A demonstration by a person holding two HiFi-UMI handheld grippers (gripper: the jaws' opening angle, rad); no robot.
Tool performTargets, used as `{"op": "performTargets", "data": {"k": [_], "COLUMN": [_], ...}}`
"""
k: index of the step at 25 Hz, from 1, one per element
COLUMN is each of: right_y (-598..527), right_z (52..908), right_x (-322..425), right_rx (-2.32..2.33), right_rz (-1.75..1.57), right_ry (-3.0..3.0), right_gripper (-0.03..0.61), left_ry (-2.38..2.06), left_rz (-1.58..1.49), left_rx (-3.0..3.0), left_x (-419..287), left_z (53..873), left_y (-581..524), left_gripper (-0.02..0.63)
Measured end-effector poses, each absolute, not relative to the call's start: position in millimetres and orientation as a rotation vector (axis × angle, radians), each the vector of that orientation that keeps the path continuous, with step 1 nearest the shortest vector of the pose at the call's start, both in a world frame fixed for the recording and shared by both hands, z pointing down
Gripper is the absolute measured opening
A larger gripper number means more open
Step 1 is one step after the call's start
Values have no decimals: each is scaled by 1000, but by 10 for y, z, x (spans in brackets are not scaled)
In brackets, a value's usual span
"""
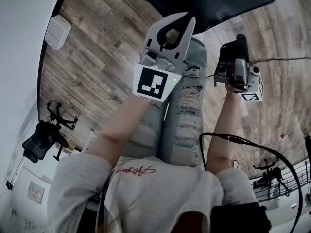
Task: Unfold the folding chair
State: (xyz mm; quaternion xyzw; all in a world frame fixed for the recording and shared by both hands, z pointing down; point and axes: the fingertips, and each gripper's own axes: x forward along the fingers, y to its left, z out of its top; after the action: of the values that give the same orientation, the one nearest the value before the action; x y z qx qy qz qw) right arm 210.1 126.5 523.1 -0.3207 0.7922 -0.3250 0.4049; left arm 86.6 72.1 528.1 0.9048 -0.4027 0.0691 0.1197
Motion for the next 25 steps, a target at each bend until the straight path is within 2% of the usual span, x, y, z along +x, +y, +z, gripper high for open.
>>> {"op": "performTargets", "data": {"k": [2,7,11,16,19,25], "right_y": [1214,1097,994,1108,1174,1098], "right_z": [4519,2980,2025,1095,865,1231], "right_x": [2030,1678,1490,1333,1334,1338], "right_rx": [-815,-958,-1298,-1308,-1266,-1298], "right_rz": [-665,-359,-36,283,327,116], "right_ry": [2087,2389,2560,2610,2646,2792], "right_gripper": [15,15,15,15,15,15], "left_ry": [-1163,-1140,-1175,-1246,-1292,-1355], "left_rz": [164,68,-54,-152,-220,-192], "left_rx": [2671,2750,2828,2887,2869,2864], "left_x": [928,991,994,967,945,915], "left_z": [4878,3561,2418,1489,1243,1266], "left_y": [771,861,877,913,982,1033], "left_gripper": [17,17,17,17,17,17]}}
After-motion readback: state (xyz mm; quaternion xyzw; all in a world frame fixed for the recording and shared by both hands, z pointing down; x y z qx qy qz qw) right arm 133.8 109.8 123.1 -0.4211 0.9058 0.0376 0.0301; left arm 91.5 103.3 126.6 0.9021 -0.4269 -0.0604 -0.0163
